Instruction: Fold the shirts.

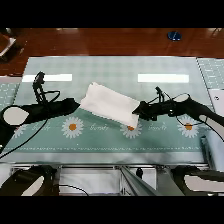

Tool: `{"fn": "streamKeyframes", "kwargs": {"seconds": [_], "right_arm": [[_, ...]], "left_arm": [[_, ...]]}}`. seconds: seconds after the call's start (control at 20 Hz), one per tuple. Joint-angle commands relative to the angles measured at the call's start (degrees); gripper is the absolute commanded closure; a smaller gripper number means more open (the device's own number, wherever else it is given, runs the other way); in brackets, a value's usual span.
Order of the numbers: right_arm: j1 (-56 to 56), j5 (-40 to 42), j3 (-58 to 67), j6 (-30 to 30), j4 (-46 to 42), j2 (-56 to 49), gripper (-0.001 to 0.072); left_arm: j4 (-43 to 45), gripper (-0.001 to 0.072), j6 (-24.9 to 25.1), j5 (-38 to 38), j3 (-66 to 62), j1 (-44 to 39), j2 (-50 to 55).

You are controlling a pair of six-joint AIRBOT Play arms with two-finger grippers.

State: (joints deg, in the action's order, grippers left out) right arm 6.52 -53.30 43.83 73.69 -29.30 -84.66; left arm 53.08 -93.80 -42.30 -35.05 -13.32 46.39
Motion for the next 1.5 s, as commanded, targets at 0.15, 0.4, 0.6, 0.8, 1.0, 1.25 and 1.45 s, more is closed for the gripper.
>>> {"fn": "streamKeyframes", "kwargs": {"seconds": [0.15,0.4,0.6,0.8,1.0,1.25,1.45], "right_arm": [[2.1,-7.6,17.0,-0.7,-7.8,-5.7,0.0690],[1.3,-18.8,38.2,10.0,-25.6,0.6,0.0690],[-5.3,-24.0,50.0,13.9,-28.3,7.7,0.0690],[-17.4,-32.5,56.6,16.4,-29.6,11.2,0.0690],[-35.5,-38.6,56.9,18.5,-29.3,15.2,0.0690],[-55.6,-47.9,56.9,19.6,-29.8,17.6,0.0690],[-67.5,-53.1,52.8,18.5,-36.1,22.0,0.0691]], "left_arm": [[-0.2,0.0685,0.0,0.2,0.0,0.0,0.1],[-0.2,0.0685,0.1,0.2,0.0,0.0,0.0],[-0.5,0.0685,0.2,0.3,0.0,-1.7,-0.2],[-0.5,0.0685,0.2,0.0,0.0,-3.9,-0.1],[-0.9,0.0685,0.0,-1.6,0.0,-4.1,-0.1],[-3.9,0.0685,0.1,0.5,0.0,-4.2,-0.1],[-3.8,0.0685,0.2,2.3,0.0,-4.2,0.0]]}}
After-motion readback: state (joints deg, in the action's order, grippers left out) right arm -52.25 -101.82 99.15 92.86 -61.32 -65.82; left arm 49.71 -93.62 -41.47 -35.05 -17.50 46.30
